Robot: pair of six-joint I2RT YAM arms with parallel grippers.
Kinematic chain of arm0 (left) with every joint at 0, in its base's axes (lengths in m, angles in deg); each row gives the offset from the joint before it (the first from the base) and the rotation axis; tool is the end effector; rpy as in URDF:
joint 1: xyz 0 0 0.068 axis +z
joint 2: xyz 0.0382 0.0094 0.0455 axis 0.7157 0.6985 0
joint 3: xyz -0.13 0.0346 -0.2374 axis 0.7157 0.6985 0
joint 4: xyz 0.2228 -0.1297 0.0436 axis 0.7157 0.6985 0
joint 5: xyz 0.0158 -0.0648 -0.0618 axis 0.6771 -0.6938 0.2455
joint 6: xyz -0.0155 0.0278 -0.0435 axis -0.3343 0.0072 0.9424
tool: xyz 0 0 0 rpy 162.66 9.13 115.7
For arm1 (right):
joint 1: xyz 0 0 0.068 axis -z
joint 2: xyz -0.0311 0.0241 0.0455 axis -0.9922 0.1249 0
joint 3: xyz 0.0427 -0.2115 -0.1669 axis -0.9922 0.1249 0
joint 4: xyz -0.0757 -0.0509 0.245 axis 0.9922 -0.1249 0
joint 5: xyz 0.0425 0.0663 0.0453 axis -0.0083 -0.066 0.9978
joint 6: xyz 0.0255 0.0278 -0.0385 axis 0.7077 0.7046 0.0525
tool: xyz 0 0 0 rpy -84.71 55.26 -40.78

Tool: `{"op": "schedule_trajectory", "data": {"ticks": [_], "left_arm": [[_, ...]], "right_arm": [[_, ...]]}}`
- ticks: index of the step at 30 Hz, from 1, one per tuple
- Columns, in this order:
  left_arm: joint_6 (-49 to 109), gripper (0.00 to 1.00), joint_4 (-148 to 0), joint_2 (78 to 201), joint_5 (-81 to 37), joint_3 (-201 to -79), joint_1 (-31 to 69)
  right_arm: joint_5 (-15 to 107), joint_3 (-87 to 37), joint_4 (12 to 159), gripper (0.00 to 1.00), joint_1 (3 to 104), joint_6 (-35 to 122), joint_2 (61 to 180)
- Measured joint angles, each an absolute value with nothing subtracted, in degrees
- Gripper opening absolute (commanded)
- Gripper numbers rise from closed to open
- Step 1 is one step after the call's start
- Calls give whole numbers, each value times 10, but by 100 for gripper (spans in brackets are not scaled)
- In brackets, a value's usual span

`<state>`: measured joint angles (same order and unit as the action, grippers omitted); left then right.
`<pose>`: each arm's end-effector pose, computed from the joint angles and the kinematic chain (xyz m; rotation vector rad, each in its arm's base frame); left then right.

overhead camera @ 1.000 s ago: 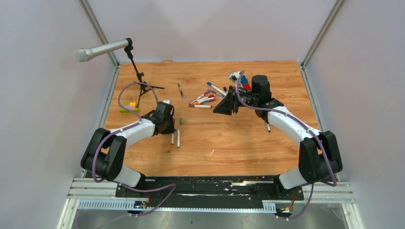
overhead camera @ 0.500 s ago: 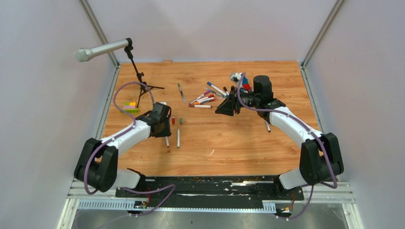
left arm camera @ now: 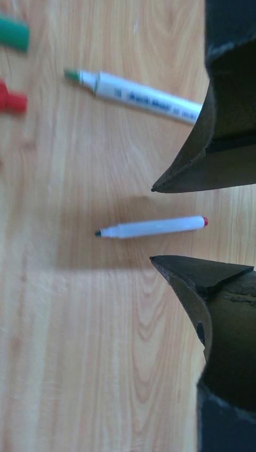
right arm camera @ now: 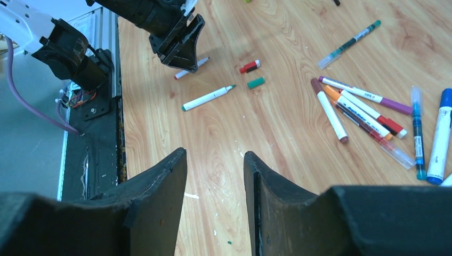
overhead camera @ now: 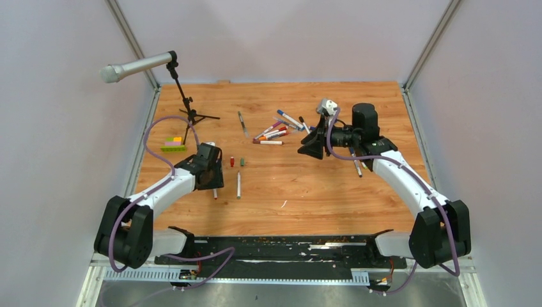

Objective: Open the pen caps
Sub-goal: Adjust the pen at the center of the board.

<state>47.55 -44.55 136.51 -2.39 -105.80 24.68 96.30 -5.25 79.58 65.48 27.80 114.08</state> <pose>0.2148 -0.0752 0.1797 -0.2378 2.6075 -0.0427 0.2639 0.1142 0.3062 -1.0524 1.6389 1.1066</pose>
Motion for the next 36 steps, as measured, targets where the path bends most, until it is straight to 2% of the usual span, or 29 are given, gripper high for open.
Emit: {"op": "schedule_trajectory", "data": {"ticks": [3, 12, 17, 25, 36], "left_arm": [[479, 53, -445, 1366, -21, -1030, 265], [482, 23, -486, 1383, -30, -1021, 285], [481, 15, -522, 1392, -70, -1022, 287], [482, 15, -586, 1451, -146, -1052, 254], [482, 29, -603, 1470, -161, -1063, 247]], "right_arm": [[963, -46, 789, 44, 660, 269, 1141], [968, -43, 789, 44, 674, 262, 1141], [973, -43, 789, 44, 686, 262, 1141], [979, -43, 792, 44, 696, 263, 1134], [985, -35, 796, 44, 705, 264, 1130]]}}
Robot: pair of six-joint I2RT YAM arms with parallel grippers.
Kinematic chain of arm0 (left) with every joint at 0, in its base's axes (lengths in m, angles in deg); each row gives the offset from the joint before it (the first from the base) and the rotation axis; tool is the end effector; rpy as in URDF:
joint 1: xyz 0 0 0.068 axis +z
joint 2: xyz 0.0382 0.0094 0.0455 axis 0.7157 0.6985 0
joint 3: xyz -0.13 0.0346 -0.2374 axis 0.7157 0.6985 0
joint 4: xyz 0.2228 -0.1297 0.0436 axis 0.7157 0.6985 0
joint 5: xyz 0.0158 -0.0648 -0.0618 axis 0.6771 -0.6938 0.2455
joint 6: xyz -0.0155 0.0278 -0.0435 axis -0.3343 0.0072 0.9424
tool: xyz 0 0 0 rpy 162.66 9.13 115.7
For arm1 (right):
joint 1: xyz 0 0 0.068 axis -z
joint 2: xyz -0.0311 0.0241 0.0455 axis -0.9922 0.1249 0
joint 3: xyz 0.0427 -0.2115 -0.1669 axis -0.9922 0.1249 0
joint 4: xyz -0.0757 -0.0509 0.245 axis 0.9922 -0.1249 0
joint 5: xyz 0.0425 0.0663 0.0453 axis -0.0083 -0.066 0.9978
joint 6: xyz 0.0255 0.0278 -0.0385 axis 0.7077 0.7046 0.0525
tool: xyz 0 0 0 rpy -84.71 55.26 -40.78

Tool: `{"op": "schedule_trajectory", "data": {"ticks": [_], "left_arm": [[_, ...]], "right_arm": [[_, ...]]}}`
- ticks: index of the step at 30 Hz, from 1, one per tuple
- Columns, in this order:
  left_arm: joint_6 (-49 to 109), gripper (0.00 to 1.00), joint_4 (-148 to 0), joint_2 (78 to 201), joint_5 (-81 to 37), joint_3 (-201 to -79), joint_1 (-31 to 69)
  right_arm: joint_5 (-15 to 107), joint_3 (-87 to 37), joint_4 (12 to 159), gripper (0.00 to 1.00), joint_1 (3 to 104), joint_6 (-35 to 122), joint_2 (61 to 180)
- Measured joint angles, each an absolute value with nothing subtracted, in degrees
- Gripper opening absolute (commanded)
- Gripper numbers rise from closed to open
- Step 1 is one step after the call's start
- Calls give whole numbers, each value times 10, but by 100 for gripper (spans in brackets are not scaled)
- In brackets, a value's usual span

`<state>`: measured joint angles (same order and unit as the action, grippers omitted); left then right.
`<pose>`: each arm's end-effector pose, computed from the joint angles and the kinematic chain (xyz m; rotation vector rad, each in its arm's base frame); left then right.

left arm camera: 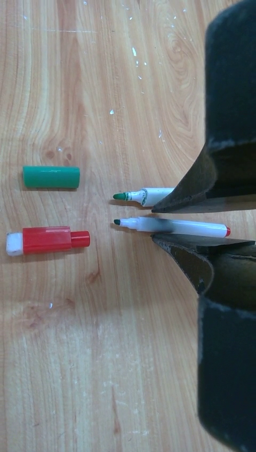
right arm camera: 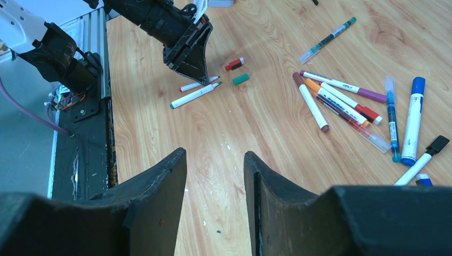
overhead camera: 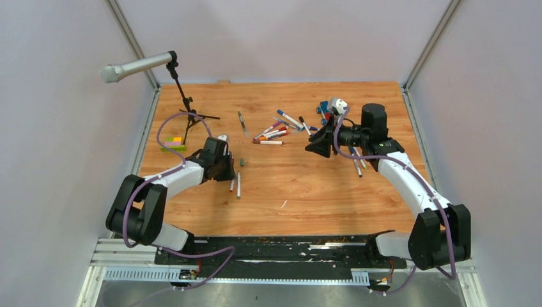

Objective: Open the pen caps
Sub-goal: Adjust the pen at the center of the board.

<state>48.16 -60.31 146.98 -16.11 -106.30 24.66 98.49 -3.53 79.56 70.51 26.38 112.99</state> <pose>0.2471 -0.0968 0.1557 -0.1685 2.5930 -0.3886 0.2663 0.0899 0.3017 -1.0065 1.6438 1.0750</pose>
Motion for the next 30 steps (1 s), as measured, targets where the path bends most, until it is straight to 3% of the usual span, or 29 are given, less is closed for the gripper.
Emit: {"op": "schedule_trajectory", "data": {"ticks": [9, 16, 21, 30], "left_arm": [[479, 30, -535, 1450, -134, -1070, 244], [468, 45, -470, 1395, -117, -1070, 244], [458, 45, -462, 1354, -113, -1074, 245], [450, 45, -464, 1402, -98, -1074, 279]], "right_arm": [[986, -35, 796, 44, 709, 264, 1130], [989, -34, 788, 45, 714, 251, 1124], [989, -34, 783, 45, 724, 238, 1108], [989, -25, 781, 45, 735, 233, 1107]]}}
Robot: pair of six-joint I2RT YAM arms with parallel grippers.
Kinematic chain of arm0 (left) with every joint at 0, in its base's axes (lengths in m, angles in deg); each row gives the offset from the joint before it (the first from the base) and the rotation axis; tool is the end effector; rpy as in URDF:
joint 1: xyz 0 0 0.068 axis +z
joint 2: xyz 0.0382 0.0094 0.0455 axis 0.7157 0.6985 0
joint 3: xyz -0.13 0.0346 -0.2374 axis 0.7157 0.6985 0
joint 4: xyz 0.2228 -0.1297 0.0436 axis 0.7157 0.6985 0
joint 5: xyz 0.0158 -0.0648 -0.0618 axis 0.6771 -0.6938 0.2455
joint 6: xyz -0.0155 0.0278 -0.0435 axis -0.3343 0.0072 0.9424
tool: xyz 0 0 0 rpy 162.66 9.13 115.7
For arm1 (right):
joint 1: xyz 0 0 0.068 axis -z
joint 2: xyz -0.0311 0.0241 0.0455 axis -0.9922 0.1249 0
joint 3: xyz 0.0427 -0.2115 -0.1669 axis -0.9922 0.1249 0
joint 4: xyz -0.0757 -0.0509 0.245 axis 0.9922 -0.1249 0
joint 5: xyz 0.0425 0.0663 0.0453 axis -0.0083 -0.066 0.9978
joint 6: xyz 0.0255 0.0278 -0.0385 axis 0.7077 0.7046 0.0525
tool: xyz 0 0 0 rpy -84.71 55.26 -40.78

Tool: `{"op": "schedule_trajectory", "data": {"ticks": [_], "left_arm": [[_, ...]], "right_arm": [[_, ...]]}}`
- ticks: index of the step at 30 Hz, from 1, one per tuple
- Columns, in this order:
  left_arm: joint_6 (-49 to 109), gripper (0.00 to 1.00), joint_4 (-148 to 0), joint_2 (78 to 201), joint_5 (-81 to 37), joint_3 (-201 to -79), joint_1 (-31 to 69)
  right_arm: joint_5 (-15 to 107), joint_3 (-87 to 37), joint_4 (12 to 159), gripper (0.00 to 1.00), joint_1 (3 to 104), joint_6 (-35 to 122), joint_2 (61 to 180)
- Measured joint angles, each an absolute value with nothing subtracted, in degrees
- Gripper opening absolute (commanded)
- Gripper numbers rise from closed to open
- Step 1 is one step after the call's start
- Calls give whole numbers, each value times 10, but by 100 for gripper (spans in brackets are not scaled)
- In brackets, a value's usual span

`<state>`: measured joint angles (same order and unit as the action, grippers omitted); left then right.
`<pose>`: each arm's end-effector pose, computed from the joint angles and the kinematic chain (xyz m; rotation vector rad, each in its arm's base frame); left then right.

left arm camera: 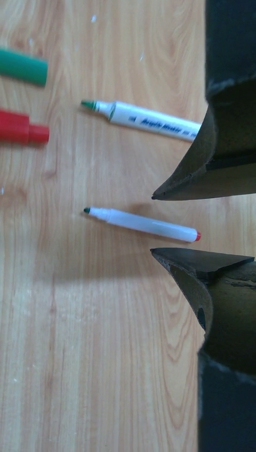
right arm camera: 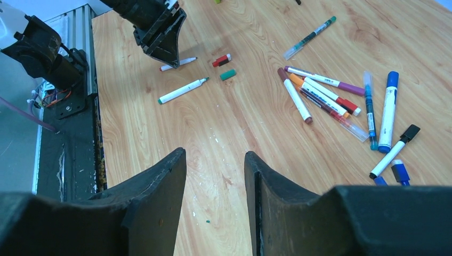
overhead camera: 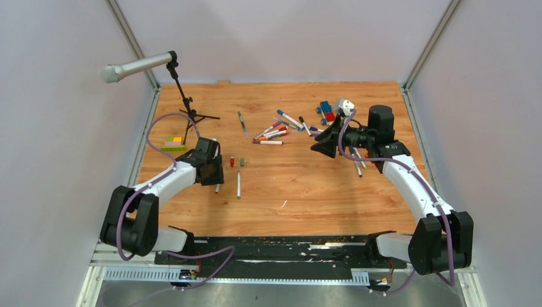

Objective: Open the pen caps
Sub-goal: Adjust the pen at the center of the board.

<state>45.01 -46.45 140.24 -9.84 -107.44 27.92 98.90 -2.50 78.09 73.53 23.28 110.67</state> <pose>0.2298 -0.0713 0.1751 -0.2146 2.6534 -0.1669 0.2607 0.0742 0.3040 -1.0003 1.6256 1.0124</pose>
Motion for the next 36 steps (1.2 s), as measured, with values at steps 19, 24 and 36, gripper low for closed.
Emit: {"op": "schedule_trajectory", "data": {"ticks": [19, 24, 36], "left_arm": [[441, 37, -500, 1451, -100, -1079, 290], [441, 41, -502, 1451, -106, -1079, 290], [441, 57, -481, 1395, -124, -1079, 290]], "right_arm": [[994, -22, 779, 45, 740, 232, 1104], [996, -17, 779, 45, 741, 232, 1104], [984, 2, 767, 78, 749, 206, 1096]]}}
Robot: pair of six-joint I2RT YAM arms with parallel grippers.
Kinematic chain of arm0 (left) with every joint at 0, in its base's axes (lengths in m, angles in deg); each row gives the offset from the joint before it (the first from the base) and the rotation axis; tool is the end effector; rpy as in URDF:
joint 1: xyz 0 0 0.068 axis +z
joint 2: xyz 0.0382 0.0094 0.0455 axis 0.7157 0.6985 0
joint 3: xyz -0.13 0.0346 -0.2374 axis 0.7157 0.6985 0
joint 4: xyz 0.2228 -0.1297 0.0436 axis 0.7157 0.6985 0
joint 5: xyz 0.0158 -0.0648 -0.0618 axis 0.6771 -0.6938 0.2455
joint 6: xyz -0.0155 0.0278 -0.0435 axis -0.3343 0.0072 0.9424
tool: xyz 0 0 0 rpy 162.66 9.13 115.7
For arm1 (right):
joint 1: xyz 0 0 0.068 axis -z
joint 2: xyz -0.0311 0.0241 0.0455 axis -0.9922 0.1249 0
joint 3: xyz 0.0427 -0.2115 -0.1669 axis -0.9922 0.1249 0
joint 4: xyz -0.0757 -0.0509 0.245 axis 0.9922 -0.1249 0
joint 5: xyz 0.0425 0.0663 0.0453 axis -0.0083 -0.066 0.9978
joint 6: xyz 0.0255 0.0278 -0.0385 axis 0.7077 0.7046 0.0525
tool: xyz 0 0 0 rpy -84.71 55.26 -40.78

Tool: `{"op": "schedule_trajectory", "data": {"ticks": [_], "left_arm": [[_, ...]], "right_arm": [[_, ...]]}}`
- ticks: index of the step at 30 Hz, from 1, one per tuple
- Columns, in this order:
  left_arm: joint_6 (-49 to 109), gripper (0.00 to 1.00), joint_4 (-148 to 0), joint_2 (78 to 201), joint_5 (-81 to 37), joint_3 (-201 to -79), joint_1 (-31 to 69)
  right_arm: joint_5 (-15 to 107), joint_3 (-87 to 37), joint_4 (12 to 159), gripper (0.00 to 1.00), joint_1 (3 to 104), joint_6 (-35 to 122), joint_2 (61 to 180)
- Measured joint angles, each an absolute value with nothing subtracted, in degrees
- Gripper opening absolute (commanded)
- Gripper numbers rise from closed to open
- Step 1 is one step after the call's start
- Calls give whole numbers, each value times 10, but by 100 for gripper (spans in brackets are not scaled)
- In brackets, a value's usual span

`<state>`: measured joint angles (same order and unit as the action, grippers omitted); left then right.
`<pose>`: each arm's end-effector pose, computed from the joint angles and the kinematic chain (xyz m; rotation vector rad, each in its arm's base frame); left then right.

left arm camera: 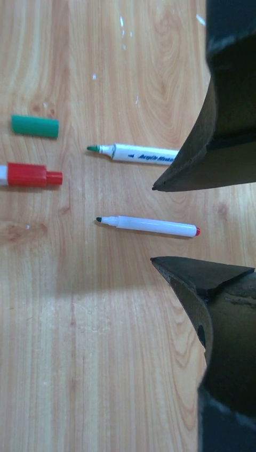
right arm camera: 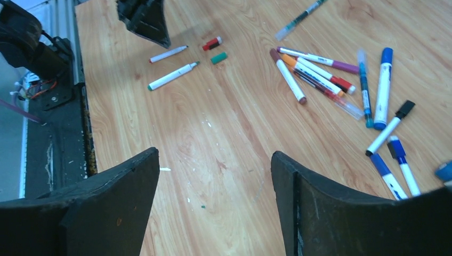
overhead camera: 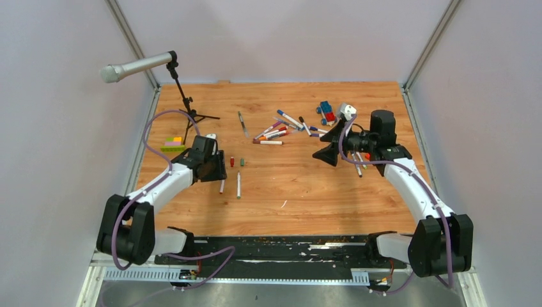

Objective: Open the pen caps
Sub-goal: Adjust the pen at the center of the board, then pick up the pen from the center of the board.

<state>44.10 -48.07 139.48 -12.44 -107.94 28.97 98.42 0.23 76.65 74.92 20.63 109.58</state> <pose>0.2340 -0.0697 0.1821 -0.2007 2.6164 -0.2345 0.2551 0.0667 0.2907 -0.9947 1.6575 0.9858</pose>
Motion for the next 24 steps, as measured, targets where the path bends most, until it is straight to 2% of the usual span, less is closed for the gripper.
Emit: {"op": "schedule_trajectory", "data": {"ticks": [12, 15, 17, 18, 19, 24], "left_arm": [[441, 64, -491, 1329, -124, -1071, 290], [441, 73, -505, 1315, -136, -1052, 290], [440, 88, -513, 1297, -145, -1038, 290], [440, 97, -516, 1283, -148, -1030, 290], [438, 100, -517, 1270, -150, -1025, 290], [452, 100, -529, 1171, -153, -998, 294]], "right_arm": [[911, 3, 676, 78, 812, 118, 1080], [882, 3, 663, 77, 834, 104, 1081], [855, 2, 655, 76, 849, 96, 1086], [837, 1, 654, 75, 855, 92, 1093], [821, 1, 652, 72, 859, 88, 1100], [740, -3, 636, 54, 862, 73, 1152]]}}
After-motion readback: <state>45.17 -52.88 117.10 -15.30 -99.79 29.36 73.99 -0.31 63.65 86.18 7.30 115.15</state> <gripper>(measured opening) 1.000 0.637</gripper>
